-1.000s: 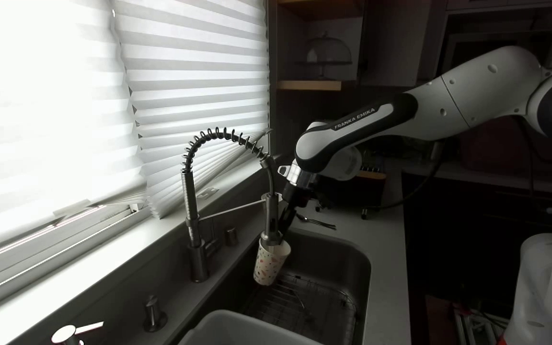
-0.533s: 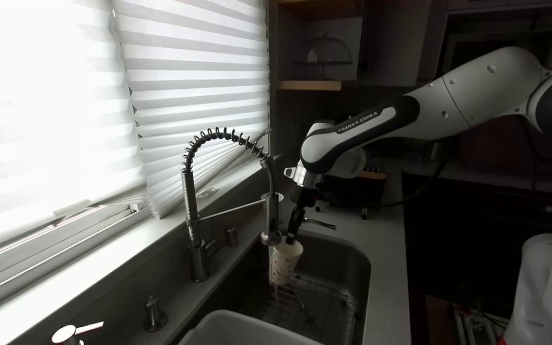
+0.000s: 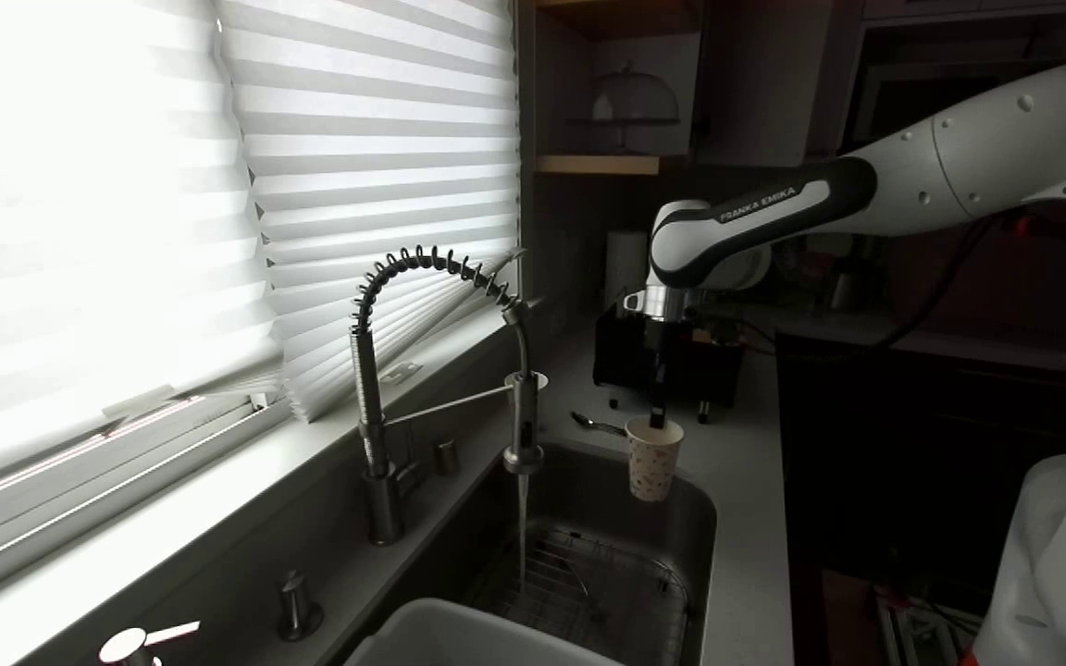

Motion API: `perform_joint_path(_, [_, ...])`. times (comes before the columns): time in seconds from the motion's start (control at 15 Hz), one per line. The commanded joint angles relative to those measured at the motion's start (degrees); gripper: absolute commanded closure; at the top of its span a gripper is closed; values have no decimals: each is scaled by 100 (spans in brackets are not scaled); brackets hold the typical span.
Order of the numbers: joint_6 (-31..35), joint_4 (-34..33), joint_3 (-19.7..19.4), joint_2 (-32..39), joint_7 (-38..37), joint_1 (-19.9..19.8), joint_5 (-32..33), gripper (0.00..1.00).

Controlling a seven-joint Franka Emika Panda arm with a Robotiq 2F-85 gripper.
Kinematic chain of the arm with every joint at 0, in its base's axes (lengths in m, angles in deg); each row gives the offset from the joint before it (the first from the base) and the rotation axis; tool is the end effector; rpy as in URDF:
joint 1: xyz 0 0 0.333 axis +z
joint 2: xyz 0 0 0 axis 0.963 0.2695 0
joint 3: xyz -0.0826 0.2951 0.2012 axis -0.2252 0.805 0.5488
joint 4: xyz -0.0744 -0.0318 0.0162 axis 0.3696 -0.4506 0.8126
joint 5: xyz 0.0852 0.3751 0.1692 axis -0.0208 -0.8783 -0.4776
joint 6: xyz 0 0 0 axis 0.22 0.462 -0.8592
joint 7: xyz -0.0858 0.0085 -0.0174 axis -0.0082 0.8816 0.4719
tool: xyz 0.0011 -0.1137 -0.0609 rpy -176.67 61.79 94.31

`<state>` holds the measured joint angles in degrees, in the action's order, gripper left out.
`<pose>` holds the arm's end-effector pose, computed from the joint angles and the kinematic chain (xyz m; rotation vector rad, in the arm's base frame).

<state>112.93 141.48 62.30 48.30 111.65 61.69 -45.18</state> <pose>0.4568 -0.2157 0.4504 -2.8998 -0.1351 -0.0091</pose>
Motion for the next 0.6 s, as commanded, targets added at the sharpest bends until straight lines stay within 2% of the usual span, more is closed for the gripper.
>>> perform_joint_path(0.0, [-288,175,-330,-531,-327,-315,651,99])
perform_joint_path(0.2, [-269,165,-584,-697,-596,-547,1070,99])
perform_joint_path(0.53, [-4,290,-819,-685,-1317,-769,1379,99])
